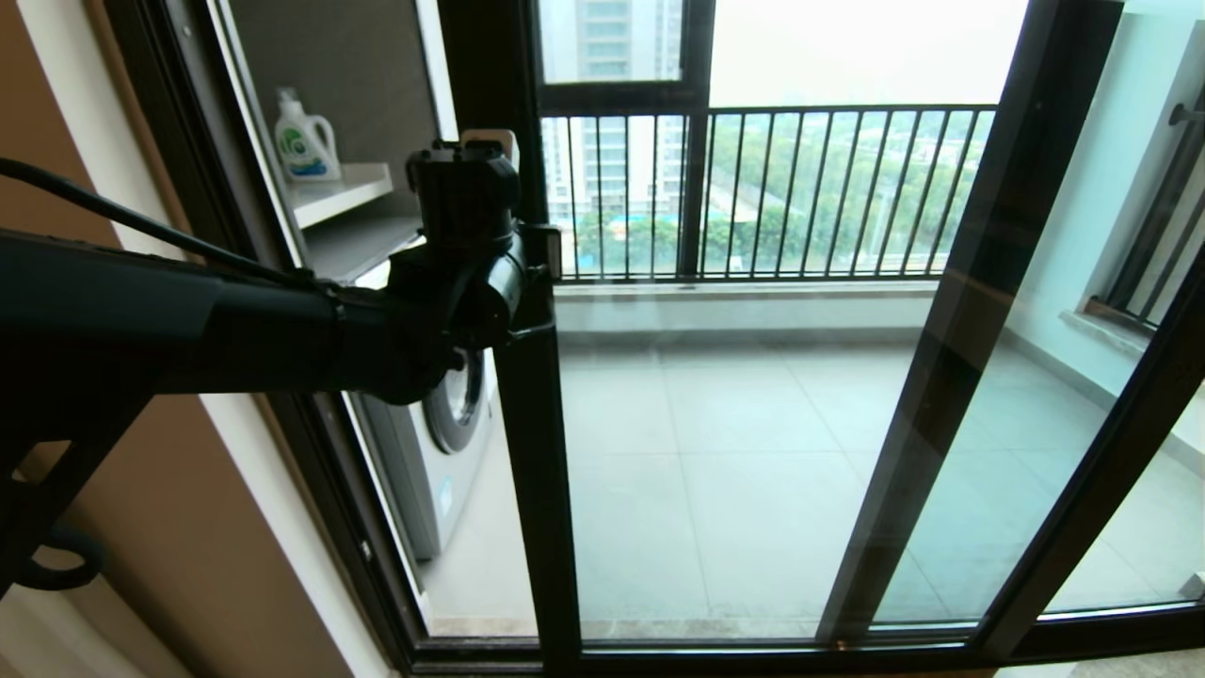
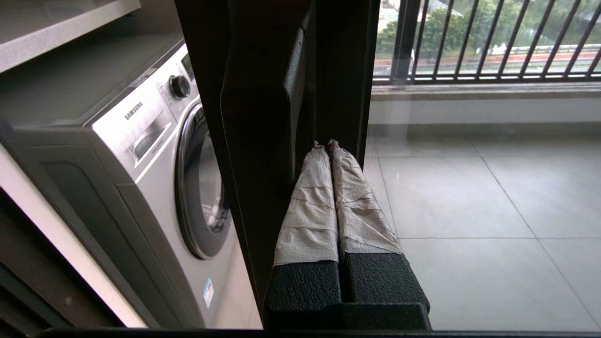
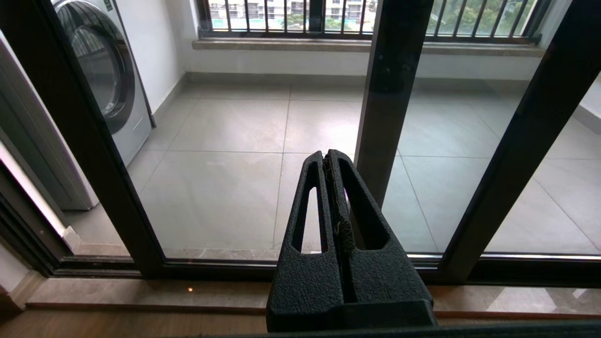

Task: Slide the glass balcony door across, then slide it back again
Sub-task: Close the slid door

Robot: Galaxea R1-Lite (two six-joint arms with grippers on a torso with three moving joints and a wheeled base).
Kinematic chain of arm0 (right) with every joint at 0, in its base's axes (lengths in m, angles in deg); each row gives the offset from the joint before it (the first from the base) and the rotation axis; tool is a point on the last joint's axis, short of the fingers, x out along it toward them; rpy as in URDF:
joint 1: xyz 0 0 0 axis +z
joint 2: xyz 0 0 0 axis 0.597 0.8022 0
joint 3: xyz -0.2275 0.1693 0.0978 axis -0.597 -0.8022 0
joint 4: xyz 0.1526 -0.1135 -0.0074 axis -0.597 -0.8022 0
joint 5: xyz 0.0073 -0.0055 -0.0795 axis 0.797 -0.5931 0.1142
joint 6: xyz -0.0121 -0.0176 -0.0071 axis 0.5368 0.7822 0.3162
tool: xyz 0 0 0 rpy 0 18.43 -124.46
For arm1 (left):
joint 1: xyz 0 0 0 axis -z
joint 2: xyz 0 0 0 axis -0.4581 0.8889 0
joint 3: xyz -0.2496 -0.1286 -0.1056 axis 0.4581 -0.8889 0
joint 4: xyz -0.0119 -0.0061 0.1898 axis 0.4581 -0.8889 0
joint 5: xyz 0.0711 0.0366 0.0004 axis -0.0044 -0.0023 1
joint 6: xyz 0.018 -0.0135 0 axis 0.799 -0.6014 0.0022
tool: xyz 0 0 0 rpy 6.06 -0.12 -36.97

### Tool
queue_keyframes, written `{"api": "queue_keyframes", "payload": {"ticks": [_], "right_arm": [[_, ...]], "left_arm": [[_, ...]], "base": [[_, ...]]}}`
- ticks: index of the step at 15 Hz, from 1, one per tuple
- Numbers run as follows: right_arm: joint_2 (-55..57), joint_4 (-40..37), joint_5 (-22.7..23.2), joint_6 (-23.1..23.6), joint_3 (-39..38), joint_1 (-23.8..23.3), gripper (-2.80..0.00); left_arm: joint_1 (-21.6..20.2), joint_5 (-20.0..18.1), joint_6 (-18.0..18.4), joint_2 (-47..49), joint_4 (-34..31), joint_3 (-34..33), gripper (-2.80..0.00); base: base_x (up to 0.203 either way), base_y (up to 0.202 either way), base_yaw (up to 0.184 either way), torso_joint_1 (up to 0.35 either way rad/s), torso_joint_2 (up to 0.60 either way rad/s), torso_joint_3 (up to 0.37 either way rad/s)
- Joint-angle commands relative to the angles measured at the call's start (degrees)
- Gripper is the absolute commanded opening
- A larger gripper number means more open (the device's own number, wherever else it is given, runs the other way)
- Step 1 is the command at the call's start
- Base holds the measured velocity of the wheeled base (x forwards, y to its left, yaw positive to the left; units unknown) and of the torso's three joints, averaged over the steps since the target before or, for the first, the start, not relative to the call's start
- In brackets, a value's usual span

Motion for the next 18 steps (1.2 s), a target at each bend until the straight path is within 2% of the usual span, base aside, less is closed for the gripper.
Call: {"api": "queue_keyframes", "payload": {"ticks": [1,3,6,10,18], "right_arm": [[0.1,0.0,0.0,0.1,-0.7,0.0,-2.80],[0.1,0.0,0.0,0.0,-0.7,0.0,-2.80],[0.1,0.0,0.0,0.0,-0.7,0.0,-2.80],[0.1,0.0,0.0,0.0,-0.7,0.0,-2.80],[0.1,0.0,0.0,0.1,-0.7,0.0,-2.80]], "left_arm": [[-0.5,-0.2,0.0,-2.5,0.4,-2.8,-2.80],[-1.1,-0.4,-0.5,-3.7,1.7,-5.3,-2.80],[-2.5,-0.6,0.1,-4.3,7.8,-9.2,-2.80],[-5.3,-2.4,0.0,-6.8,8.8,-13.4,-2.80],[-12.2,-5.5,0.0,-8.2,9.0,-14.9,-2.80]], "base": [[0.000,0.000,0.000,0.000,0.00,0.000],[0.000,0.000,0.000,0.000,0.00,0.000],[0.000,0.000,0.000,0.000,0.00,0.000],[0.000,0.000,0.000,0.000,0.00,0.000],[0.000,0.000,0.000,0.000,0.00,0.000]]}}
